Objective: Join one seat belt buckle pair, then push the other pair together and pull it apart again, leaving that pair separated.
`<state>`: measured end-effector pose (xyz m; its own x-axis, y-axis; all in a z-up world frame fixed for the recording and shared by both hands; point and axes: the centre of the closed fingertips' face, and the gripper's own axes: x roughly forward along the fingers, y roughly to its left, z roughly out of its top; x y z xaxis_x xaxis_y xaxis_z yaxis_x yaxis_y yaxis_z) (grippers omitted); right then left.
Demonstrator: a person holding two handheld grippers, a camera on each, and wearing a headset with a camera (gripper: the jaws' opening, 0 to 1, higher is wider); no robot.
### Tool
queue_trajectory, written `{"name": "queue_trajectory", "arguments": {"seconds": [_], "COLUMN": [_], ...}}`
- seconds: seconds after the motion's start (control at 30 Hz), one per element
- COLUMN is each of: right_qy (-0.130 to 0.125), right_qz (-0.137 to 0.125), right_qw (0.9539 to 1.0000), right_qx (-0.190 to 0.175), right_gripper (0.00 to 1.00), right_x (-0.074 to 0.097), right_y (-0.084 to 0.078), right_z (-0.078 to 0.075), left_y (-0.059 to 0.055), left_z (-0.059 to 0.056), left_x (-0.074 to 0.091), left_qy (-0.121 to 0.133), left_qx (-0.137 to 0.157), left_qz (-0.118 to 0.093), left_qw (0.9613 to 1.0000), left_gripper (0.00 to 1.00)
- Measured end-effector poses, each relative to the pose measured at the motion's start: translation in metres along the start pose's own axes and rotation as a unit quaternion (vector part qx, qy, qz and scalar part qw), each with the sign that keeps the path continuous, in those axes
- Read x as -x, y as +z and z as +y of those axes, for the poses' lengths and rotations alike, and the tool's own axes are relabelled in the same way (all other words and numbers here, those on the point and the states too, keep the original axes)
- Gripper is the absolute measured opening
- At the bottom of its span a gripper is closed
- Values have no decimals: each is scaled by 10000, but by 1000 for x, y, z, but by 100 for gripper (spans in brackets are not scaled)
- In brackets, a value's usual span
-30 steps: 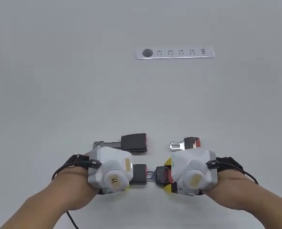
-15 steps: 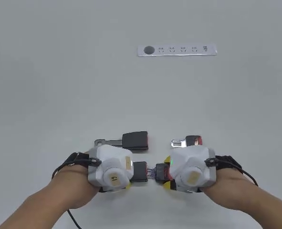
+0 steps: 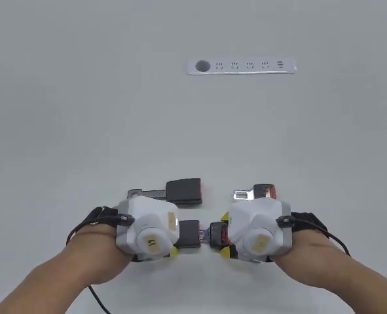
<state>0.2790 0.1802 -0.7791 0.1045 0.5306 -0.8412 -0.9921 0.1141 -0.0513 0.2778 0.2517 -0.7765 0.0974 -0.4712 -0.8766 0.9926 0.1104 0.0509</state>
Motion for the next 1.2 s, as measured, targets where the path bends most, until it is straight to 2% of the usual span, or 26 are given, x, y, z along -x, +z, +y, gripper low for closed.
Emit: {"name": "queue_trajectory", "arguments": {"seconds": [0.13,0.27,0.57,0.6,0.63,1.2], "right_qy": [11,18,11,-161,14,-21], "right_qz": [13,27,39,117,72,80], "right_qw": [10000,9999,9999,9998,9998,9999], "right_qx": [44,152,134,-13,177,97], "right_gripper": [29,29,29,29,29,30], "right_x": [-2,-7,-8,-6,-7,-12], "right_y": [1,8,10,7,8,9], "right_z": [-1,0,0,-5,-1,0], "left_y": [0,-1,0,-1,0,-1], "left_z": [1,1,1,2,2,2], "left_x": [1,0,0,1,0,3], "left_qy": [8,7,-3,1,2,28], "left_qx": [15,-7,-8,10,10,25], "left_qz": [-46,-69,-60,-41,-62,-165], "left_qw": [10000,10000,10000,10000,10000,9999], "left_gripper": [31,31,31,31,31,32]}}
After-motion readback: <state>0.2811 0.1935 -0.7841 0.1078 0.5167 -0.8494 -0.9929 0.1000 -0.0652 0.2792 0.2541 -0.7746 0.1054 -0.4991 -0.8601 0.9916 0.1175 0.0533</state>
